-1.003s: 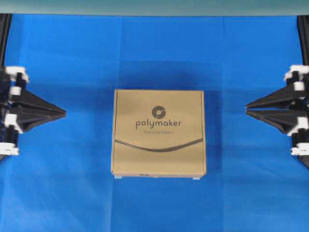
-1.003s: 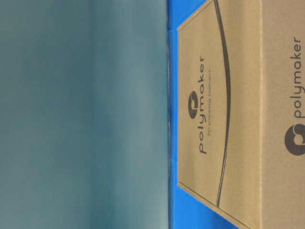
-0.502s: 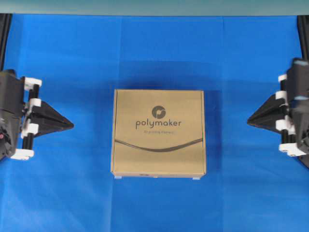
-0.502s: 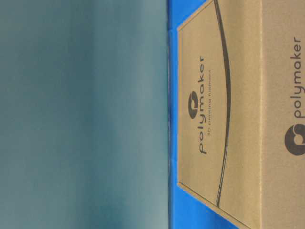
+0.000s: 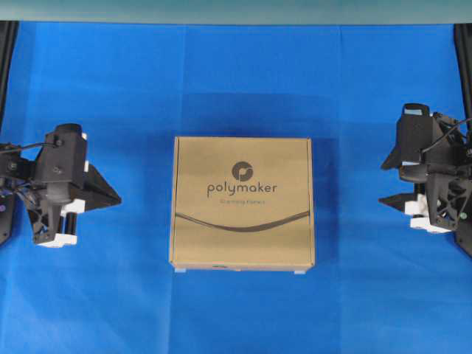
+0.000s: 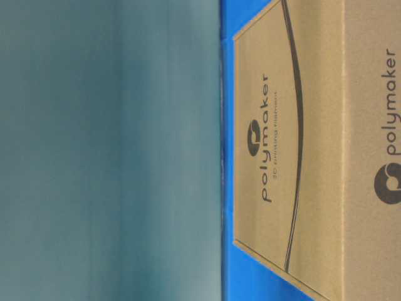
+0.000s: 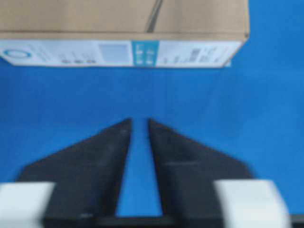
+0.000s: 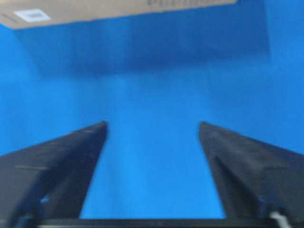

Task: Lift up the cardboard box by clamping it between your arms.
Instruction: 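Move both grippers inward toward the left and right sides of the polymaker box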

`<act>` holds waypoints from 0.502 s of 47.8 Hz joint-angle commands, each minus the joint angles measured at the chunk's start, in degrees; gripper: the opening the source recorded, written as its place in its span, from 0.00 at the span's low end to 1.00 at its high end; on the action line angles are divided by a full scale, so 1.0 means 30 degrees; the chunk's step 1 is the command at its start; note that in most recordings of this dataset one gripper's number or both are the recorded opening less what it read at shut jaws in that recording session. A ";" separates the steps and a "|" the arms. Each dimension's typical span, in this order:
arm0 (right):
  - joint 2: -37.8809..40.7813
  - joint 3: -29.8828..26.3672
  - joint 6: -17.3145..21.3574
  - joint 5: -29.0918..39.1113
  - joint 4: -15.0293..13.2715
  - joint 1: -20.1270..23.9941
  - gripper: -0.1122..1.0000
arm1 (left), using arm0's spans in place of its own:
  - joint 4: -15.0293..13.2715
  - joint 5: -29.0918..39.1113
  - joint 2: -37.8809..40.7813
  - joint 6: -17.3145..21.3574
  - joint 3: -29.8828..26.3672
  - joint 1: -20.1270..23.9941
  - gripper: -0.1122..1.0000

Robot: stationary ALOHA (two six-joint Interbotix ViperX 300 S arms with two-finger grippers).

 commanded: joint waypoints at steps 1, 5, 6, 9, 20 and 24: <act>0.0059 0.0322 0.0059 -0.0029 -0.0059 -0.0146 0.72 | 0.0059 0.0029 0.0439 -0.0117 -0.0322 0.0234 0.36; 0.0117 0.0762 0.0059 -0.0029 -0.0059 -0.0146 0.91 | 0.0059 0.0029 0.0967 -0.0381 -0.0381 0.0322 0.60; 0.0176 0.0850 0.0088 -0.0029 -0.0088 -0.0176 0.94 | 0.0059 0.0029 0.1084 -0.0381 -0.0381 0.0352 0.66; 0.0234 0.1113 0.0117 -0.0117 -0.0059 -0.0205 1.00 | 0.0029 -0.0088 0.1465 -0.0352 -0.0410 0.0439 0.80; 0.0527 0.2051 0.0117 -0.0908 -0.0176 -0.0264 1.00 | 0.0059 -0.0264 0.2520 -0.0410 -0.0527 0.0557 0.87; 0.0732 0.2402 0.0146 -0.1406 -0.0234 -0.0322 0.99 | 0.0059 -0.0615 0.2988 -0.0381 -0.0527 0.0908 0.88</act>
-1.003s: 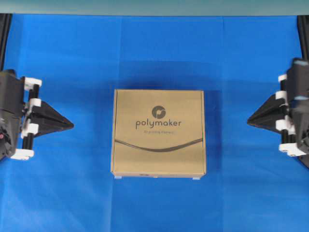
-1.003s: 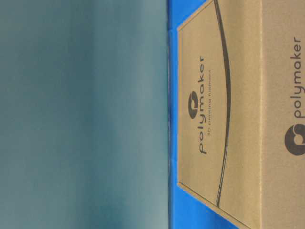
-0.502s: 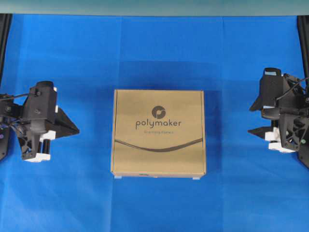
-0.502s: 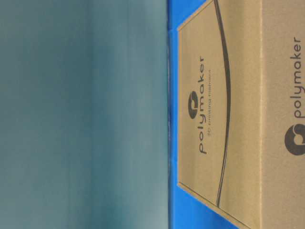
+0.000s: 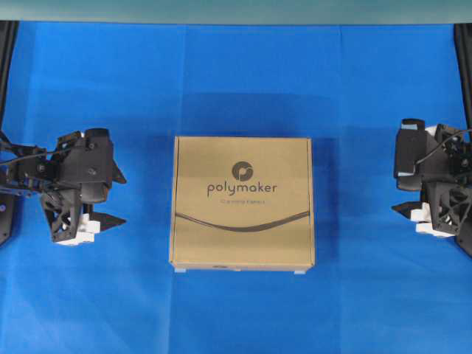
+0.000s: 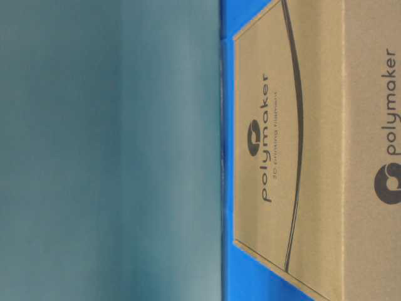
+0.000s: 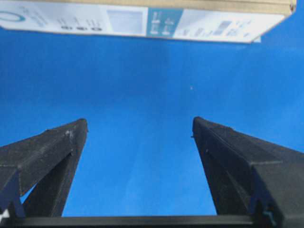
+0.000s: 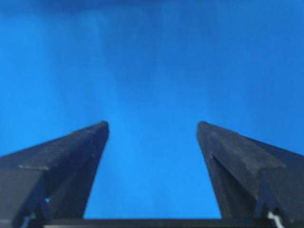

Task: Lift up the cardboard box by clamping it between your arms.
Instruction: 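Move both grippers inward toward the left and right sides of the polymaker box, then press both grippers against opposite sides of the box to clamp it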

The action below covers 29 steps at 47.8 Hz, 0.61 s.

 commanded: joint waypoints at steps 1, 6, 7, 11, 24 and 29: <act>0.0234 0.0088 0.0088 -0.0645 -0.0088 -0.0088 0.99 | 0.0029 -0.0586 0.0557 0.0088 -0.0293 0.0352 0.88; 0.0850 0.0146 0.0059 -0.1875 -0.0176 -0.0264 0.99 | 0.0029 -0.1406 0.1436 0.0234 -0.0352 0.0557 0.88; 0.0996 0.0176 0.0059 -0.2109 -0.0205 -0.0322 0.99 | 0.0029 -0.1611 0.1611 0.0234 -0.0352 0.0586 0.88; 0.1846 0.0146 0.0029 -0.3105 -0.0205 -0.0498 0.99 | 0.0029 -0.2256 0.2520 0.0264 -0.0527 0.0674 0.88; 0.5420 -0.0791 0.0000 -0.5918 -0.0205 -0.0527 0.99 | 0.0029 -0.3721 0.4922 0.0322 -0.1318 0.0967 0.88; 0.6563 -0.1436 -0.0059 -0.6738 -0.0205 -0.0527 0.99 | 0.0029 -0.4014 0.5391 0.0352 -0.1611 0.0967 0.88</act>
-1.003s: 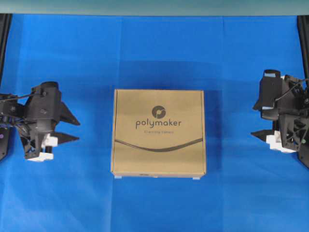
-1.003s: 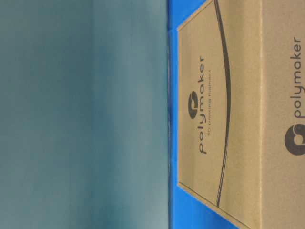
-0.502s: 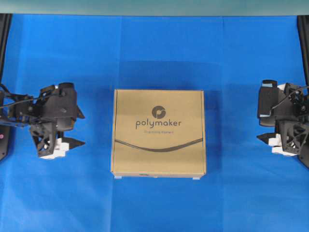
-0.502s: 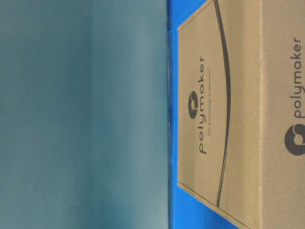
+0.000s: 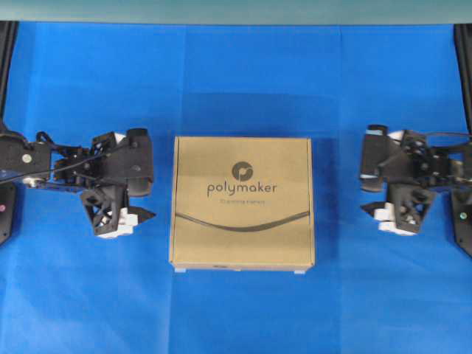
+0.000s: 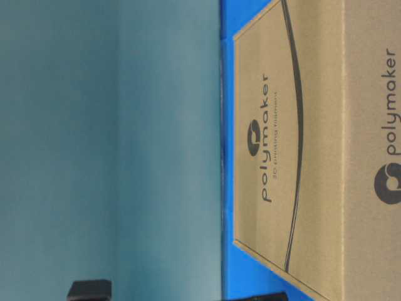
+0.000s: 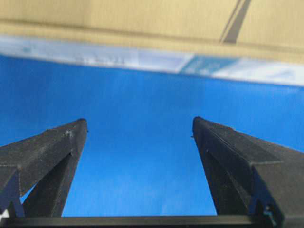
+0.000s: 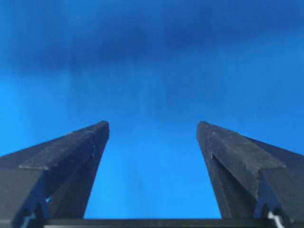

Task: Lift up the cardboard box by clamping it between your arms.
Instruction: 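Press both grippers against opposite sides of the box to clamp it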

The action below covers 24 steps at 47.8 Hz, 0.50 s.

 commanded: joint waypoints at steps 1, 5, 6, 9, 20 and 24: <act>0.0820 -0.0850 -0.0059 -0.0762 -0.0059 -0.0059 0.99 | 0.0059 -0.0322 0.0352 0.0000 -0.0527 0.0000 0.88; 0.1729 -0.1318 -0.0146 -0.1230 -0.0059 0.0000 0.99 | 0.0059 -0.0322 0.0762 0.0000 -0.0762 -0.0029 0.88; 0.1934 -0.1436 -0.0146 -0.1289 -0.0029 0.0029 0.99 | 0.0059 -0.0293 0.0850 0.0000 -0.0820 -0.0029 0.88; 0.2432 -0.1670 -0.0176 -0.1465 -0.0029 0.0029 0.99 | 0.0059 -0.0264 0.1084 0.0000 -0.0996 -0.0029 0.88; 0.3838 -0.2578 -0.0176 -0.2344 -0.0029 0.0381 0.99 | 0.0117 -0.0205 0.1758 0.0000 -0.1553 -0.0029 0.88; 0.4336 -0.3047 -0.0205 -0.2637 -0.0059 0.0439 0.99 | 0.0059 -0.0205 0.1846 0.0000 -0.1611 0.0000 0.88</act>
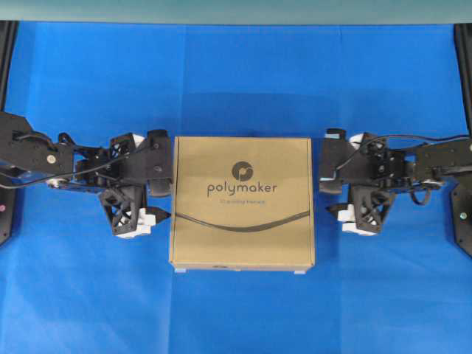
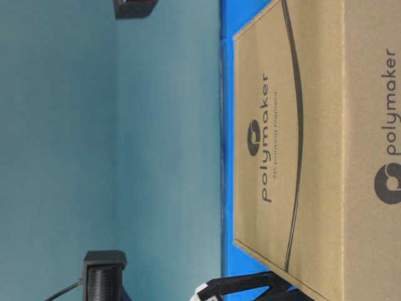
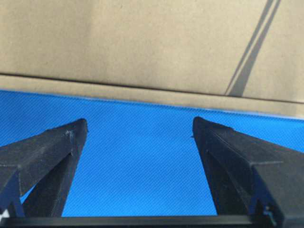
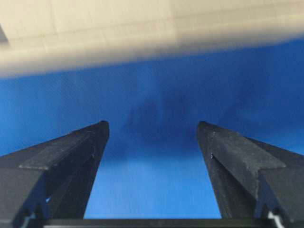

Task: Lift up the cardboard box by clamping it between your arms.
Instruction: 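Press both grippers against opposite sides of the box to clamp it, then raise both arms together, lifting the clamped box off the table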

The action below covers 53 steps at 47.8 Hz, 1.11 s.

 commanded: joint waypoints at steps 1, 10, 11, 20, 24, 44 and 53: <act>0.0293 -0.0850 -0.0117 -0.0352 0.0000 0.0117 0.99 | 0.0117 -0.0059 0.0059 0.0029 -0.0352 0.0000 0.88; 0.1436 -0.1963 -0.0293 -0.0469 0.0000 0.0439 0.99 | 0.0117 -0.0059 0.0146 0.0059 -0.0527 0.0117 0.88; 0.1523 -0.2051 -0.0293 -0.0469 0.0000 0.0469 0.99 | 0.0117 -0.0059 0.0176 0.0029 -0.0586 0.0117 0.88; 0.1758 -0.2490 -0.0264 -0.0439 -0.0029 0.0527 1.00 | 0.0117 0.0117 0.0352 0.0059 -0.0879 0.0176 0.88; 0.1758 -0.2490 -0.0234 -0.0322 -0.0029 0.0527 0.99 | 0.0117 0.0439 0.0410 0.0059 -0.1055 0.0264 0.88; 0.1406 -0.3018 -0.0059 0.0381 0.0264 0.0586 0.99 | 0.0117 0.1143 0.0293 0.0029 -0.1934 0.0293 0.88; 0.0469 -0.4102 -0.0059 0.3105 0.0703 0.0615 0.99 | 0.0117 0.3223 -0.0557 0.0029 -0.2783 0.0293 0.88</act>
